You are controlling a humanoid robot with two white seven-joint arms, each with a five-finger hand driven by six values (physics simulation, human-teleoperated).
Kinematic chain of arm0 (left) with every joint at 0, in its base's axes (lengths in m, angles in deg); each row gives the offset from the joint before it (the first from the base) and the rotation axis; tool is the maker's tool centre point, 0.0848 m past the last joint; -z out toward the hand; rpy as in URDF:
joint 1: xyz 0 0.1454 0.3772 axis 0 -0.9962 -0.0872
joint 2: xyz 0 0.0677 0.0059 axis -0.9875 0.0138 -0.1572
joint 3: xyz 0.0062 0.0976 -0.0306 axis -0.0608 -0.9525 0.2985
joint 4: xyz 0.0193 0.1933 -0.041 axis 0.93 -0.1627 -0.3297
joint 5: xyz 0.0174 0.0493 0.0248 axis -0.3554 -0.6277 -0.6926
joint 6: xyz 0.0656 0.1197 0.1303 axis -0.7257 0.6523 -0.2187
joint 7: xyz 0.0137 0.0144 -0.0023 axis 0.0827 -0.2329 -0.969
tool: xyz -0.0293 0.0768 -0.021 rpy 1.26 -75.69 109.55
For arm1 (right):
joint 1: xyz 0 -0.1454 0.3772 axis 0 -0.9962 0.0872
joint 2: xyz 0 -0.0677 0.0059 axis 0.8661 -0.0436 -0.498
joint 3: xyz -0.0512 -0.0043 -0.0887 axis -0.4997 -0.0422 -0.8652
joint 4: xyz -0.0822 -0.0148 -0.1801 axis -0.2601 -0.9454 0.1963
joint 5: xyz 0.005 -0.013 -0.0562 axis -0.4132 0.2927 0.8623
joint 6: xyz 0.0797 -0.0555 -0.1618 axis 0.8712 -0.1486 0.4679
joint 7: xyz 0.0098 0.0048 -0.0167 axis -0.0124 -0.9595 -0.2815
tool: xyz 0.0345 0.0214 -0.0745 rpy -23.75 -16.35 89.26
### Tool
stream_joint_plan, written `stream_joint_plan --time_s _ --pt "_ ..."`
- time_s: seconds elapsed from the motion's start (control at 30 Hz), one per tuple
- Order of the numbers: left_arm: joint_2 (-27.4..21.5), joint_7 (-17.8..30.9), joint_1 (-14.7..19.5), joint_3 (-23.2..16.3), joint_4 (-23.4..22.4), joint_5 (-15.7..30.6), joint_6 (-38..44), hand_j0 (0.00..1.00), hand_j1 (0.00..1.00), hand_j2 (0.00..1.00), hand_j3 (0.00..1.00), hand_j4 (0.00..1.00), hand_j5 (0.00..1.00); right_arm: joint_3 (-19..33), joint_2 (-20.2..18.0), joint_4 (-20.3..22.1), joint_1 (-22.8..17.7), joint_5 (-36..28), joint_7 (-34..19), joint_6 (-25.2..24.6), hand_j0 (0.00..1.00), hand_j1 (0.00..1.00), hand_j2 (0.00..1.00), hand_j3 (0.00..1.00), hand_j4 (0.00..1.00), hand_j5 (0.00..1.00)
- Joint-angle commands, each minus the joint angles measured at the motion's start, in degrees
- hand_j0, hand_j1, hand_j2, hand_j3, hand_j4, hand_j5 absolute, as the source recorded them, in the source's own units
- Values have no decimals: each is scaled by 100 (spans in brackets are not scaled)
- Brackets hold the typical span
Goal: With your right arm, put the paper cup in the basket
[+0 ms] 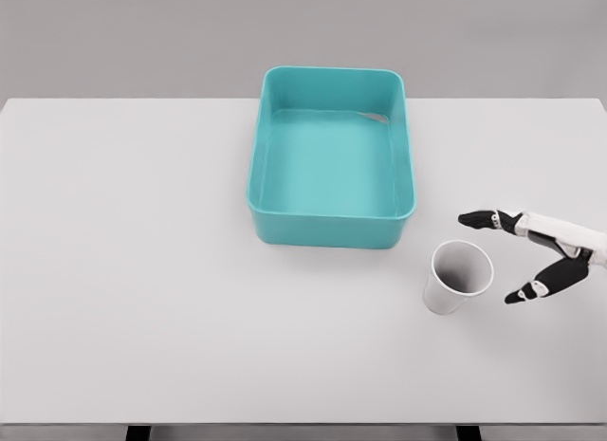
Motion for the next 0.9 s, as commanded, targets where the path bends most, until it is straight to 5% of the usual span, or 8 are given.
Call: stream_joint_plan --time_s 0.0,0.87 --pt "0 1 0 0 0 0 1 100 100 100 100 100 100 -92 24 95 0 20 1 -9 100 100 100 100 100 100" --pt "0 1 0 0 0 0 1 100 100 100 100 100 100 -118 516 130 62 90 1 -9 100 100 100 100 100 100"
